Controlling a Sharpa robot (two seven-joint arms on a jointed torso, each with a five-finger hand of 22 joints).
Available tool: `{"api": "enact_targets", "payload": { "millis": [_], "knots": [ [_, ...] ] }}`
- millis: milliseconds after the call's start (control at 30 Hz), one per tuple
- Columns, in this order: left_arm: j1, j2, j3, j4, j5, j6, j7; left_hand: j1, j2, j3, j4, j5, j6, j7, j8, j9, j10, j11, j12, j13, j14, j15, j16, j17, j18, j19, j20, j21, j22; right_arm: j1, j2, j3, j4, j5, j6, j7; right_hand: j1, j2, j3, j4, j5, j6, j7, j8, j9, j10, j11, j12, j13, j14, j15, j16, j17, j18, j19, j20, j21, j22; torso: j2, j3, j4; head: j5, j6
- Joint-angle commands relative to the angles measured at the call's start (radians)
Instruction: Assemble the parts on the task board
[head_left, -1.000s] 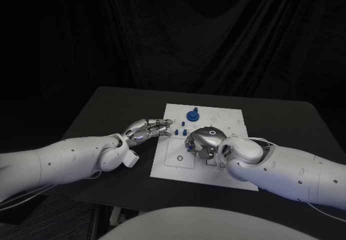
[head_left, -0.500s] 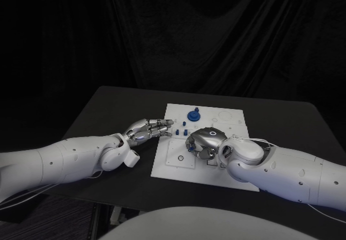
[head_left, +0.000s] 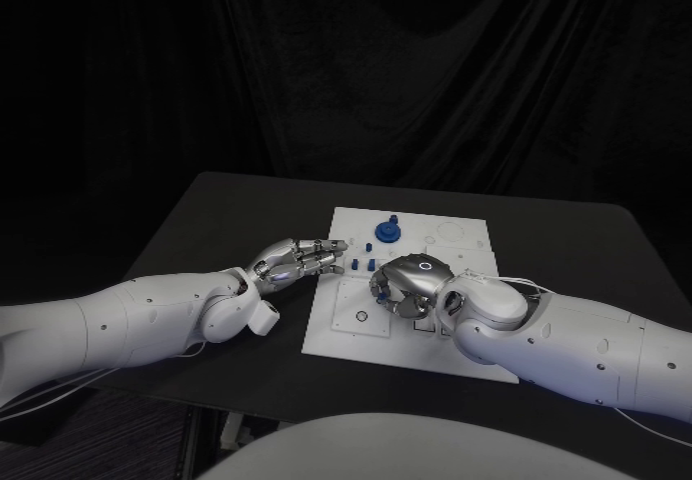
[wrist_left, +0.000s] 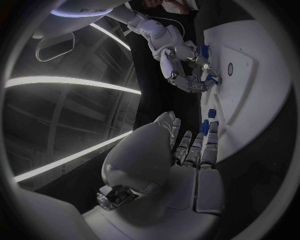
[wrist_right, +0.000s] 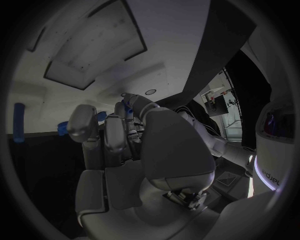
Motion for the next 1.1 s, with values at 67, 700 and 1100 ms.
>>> {"api": "enact_targets", "payload": {
  "millis": [67,700,1100],
  "knots": [
    [-0.002,0.002,0.001,0.001,0.008,0.016,0.132,0.0,0.012,0.004,-0.001,0.007,-0.002,0.006,-0.002,-0.001,-0.007,-0.003,-0.005,-0.001,-0.008,-0.001,0.0,-0.001,0.019,-0.004,0.006,-0.002,-0.002,-0.003,0.002,0.0,-0.003,-0.007,-0.023,0.008,-0.004,0.006,-0.001,0.007,-0.008,-0.005,-0.001,0.006,0.003,0.002,-0.007,0.006,0.001,0.003,-0.005,0.005,0.002,-0.011,0.001,-0.005,0.006,0.134,0.0,-0.0002,-0.0001,0.0,0.0],
    [-0.004,0.005,0.001,-0.004,0.008,0.021,0.125,-0.002,0.012,0.011,-0.001,0.008,-0.004,0.006,-0.003,-0.002,-0.009,-0.005,-0.006,-0.002,-0.01,-0.002,0.0,-0.002,0.019,-0.004,0.006,-0.002,-0.003,-0.003,-0.001,0.0,-0.002,0.011,-0.004,0.004,-0.024,0.0,0.014,0.04,-0.008,-0.042,0.005,-0.012,-0.033,-0.001,0.001,-0.048,-0.048,0.002,0.006,0.004,-0.005,-0.011,0.001,0.002,-0.004,0.132,0.0,-0.0002,0.0003,0.002,0.0],
    [-0.006,0.006,0.001,-0.007,0.008,0.022,0.123,-0.003,0.012,0.015,-0.002,0.009,-0.005,0.006,-0.003,-0.002,-0.01,-0.005,-0.006,-0.002,-0.011,-0.002,0.0,-0.002,0.02,-0.004,0.006,-0.002,-0.004,-0.003,-0.002,0.0,-0.001,0.02,0.006,0.001,-0.025,-0.003,0.017,0.045,-0.005,-0.044,0.008,-0.019,-0.05,0.003,0.005,-0.062,-0.062,0.0,0.01,0.003,-0.007,-0.011,-0.001,0.006,-0.008,0.131,0.0,0.0002,-0.0007,0.003,0.0]
  ]
}}
